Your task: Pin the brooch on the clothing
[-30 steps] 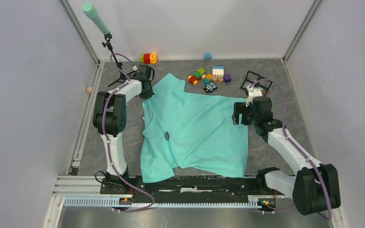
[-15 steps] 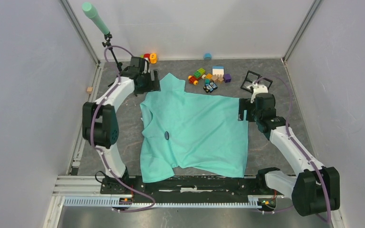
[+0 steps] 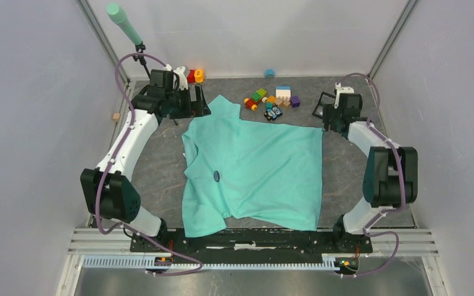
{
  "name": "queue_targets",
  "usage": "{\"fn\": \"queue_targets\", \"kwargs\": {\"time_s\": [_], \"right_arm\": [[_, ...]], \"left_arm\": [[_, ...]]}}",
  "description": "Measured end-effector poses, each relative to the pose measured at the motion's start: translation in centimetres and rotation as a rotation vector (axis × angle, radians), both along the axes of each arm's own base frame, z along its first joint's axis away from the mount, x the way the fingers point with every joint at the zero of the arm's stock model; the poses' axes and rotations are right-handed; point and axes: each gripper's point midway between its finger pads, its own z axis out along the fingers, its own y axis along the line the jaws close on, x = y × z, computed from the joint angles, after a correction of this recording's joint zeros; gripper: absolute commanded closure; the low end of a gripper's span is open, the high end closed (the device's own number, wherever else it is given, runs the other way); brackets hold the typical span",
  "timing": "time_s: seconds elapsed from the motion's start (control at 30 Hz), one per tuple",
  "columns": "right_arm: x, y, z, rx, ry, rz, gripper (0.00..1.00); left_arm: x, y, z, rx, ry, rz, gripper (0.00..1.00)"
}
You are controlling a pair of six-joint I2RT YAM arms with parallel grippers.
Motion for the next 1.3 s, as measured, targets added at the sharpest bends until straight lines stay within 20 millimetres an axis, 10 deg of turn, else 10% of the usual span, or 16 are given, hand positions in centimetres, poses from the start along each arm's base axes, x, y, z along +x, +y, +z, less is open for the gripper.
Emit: {"fn": "queue_targets", "kwargs": {"time_s": [0.43, 1.3], "right_arm": [[8.9, -4.9, -2.1, -0.111, 0.03, 0.02, 0.29], [9.7, -5.8, -6.4, 0.009, 0.089, 0.049, 0.43]], "left_arm": [[-2.2, -0.8, 3.9, -0.064, -0.081, -0.061, 0.0], [-2.4, -1.2, 3.9, -0.081, -0.075, -0.081, 0.0]]}}
